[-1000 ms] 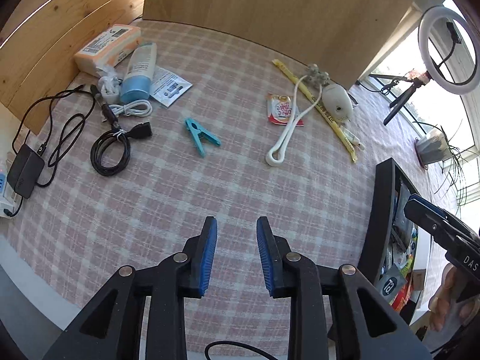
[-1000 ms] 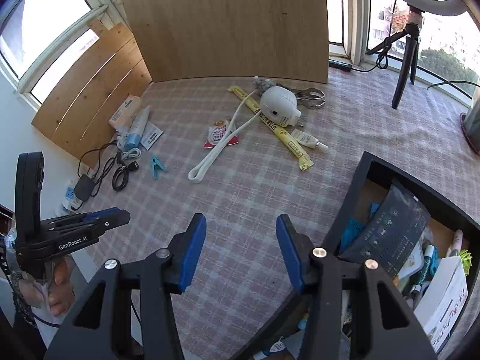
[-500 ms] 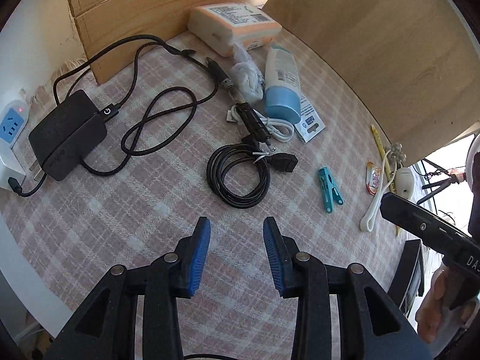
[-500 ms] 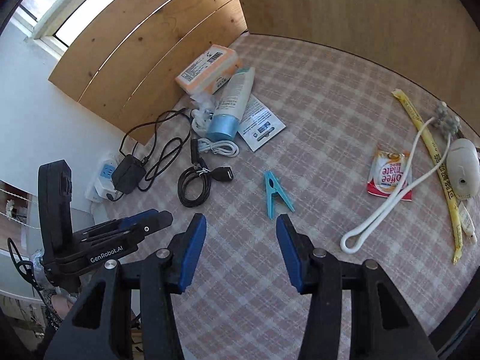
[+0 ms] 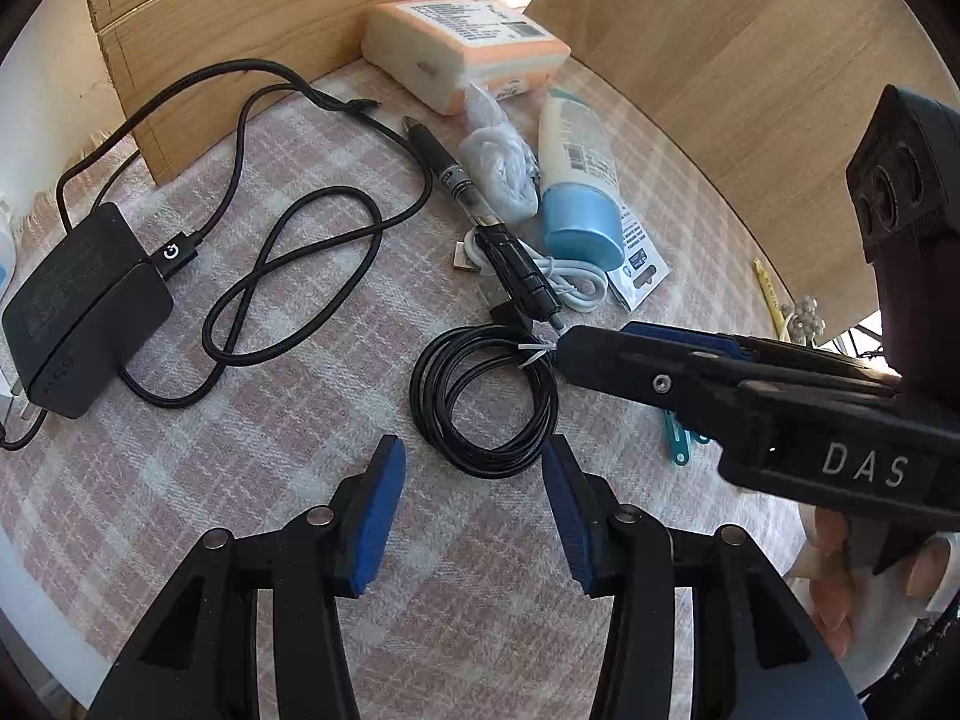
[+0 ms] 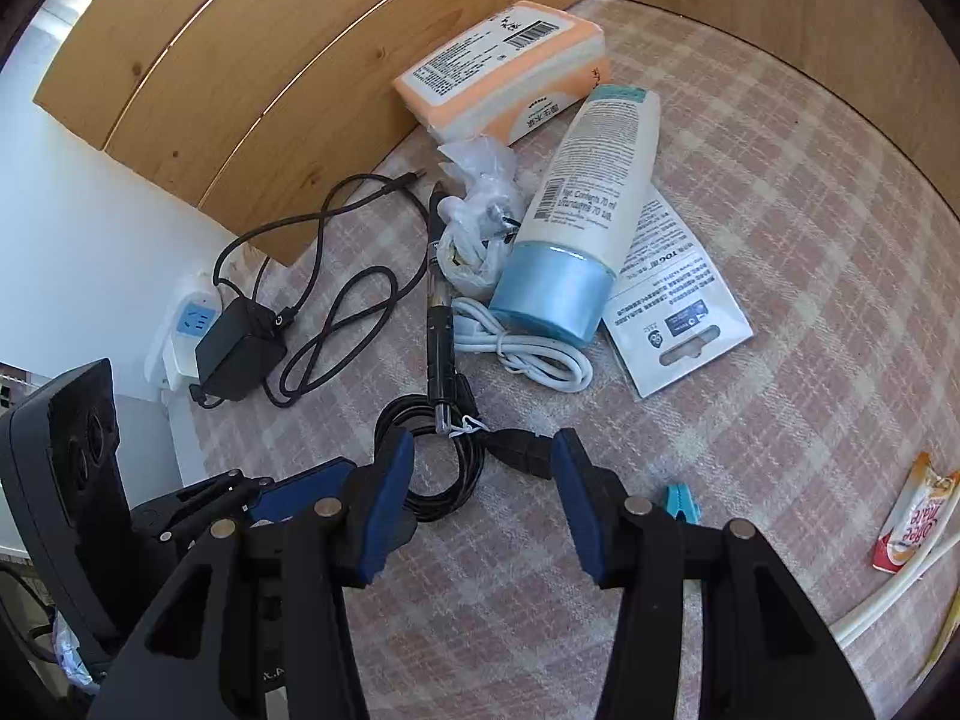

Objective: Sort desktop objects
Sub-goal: 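Move both open tools over the black USB cable, then grasp the coiled black USB cable with both tools together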

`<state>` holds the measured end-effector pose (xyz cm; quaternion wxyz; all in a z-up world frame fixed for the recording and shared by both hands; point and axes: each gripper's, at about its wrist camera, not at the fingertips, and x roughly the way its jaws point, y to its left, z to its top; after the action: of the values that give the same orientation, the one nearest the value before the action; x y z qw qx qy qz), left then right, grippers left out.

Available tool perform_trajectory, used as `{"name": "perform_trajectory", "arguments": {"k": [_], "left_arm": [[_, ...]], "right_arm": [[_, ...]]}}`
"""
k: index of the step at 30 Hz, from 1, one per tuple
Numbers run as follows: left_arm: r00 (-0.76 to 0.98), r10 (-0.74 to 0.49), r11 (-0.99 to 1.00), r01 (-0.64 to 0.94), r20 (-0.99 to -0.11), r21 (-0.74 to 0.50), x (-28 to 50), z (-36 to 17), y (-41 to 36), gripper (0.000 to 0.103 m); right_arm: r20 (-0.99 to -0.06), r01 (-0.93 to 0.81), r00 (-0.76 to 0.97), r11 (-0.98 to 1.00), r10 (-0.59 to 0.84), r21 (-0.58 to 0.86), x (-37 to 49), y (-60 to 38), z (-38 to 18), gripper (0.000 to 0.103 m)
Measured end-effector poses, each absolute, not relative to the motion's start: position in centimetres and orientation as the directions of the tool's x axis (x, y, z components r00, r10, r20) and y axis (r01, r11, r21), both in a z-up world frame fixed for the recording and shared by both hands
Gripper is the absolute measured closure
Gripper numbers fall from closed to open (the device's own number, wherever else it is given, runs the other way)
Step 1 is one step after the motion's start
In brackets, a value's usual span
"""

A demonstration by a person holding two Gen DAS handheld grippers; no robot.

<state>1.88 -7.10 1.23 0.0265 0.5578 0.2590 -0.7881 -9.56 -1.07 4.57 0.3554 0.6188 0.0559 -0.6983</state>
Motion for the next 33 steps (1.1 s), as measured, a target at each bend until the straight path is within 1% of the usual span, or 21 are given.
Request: {"name": "perform_trajectory", "arguments": {"k": [3,9,14,15,17,19,21,22,23,27,33], "left_arm": [[-0.383,0.252,-0.858,0.336,-0.889,-0.388,1.7,0.8,-6.9,0.058],[-0.387,0.257,-0.866,0.314,-0.886,-0.388,0.8,0.8,-6.1,0.058],[-0.398,0.288,-0.845,0.322,-0.871,-0.426,0.6,0.6,-6.2,0.057],[-0.4,0.292,-0.841,0.326,-0.869,-0.433,0.6,0.5,-6.2,0.056],[-0.406,0.284,-0.843,0.326,-0.869,-0.428,0.6,0.6,-6.0,0.056],[-0.409,0.276,-0.849,0.32,-0.87,-0.42,1.4,1.0,-6.7,0.056],[-0.41,0.288,-0.845,0.317,-0.866,-0.431,2.0,1.2,-6.6,0.057],[-0.409,0.315,-0.837,0.307,-0.857,-0.454,2.2,1.2,-6.5,0.06],[-0.405,0.323,-0.834,0.306,-0.856,-0.459,2.4,1.2,-6.3,0.06],[-0.395,0.275,-0.876,0.272,-0.876,-0.398,2.5,1.5,-4.4,0.062],[-0.404,0.317,-0.87,0.236,-0.858,-0.433,3.7,2.7,-3.1,0.062]], "right_arm": [[-0.923,0.609,-0.006,-0.733,-0.386,0.303,-9.5,-1.9,4.3,0.056],[-0.939,0.646,0.012,-0.714,-0.344,0.27,-10.1,-3.0,3.4,0.059],[-0.952,0.689,0.019,-0.686,-0.307,0.235,-10.0,-4.0,3.0,0.06],[-0.952,0.692,0.026,-0.683,-0.304,0.236,-9.9,-4.2,3.0,0.064],[-0.956,0.705,0.008,-0.676,-0.293,0.213,-9.4,-4.4,3.0,0.065],[-0.96,0.715,-0.008,-0.673,-0.28,0.191,-9.0,-4.2,3.1,0.069],[-0.959,0.699,0.003,-0.686,-0.282,0.204,-8.7,-3.6,3.2,0.071],[-0.954,0.686,0.023,-0.69,-0.299,0.233,-8.6,-3.2,3.2,0.084],[-0.95,0.669,0.043,-0.697,-0.309,0.257,-8.5,-2.7,3.1,0.086],[-0.951,0.65,0.013,-0.719,-0.31,0.244,-7.7,-1.4,3.2,0.087],[-0.943,0.604,0.001,-0.752,-0.333,0.266,-6.4,2.2,4.5,0.087]]}}
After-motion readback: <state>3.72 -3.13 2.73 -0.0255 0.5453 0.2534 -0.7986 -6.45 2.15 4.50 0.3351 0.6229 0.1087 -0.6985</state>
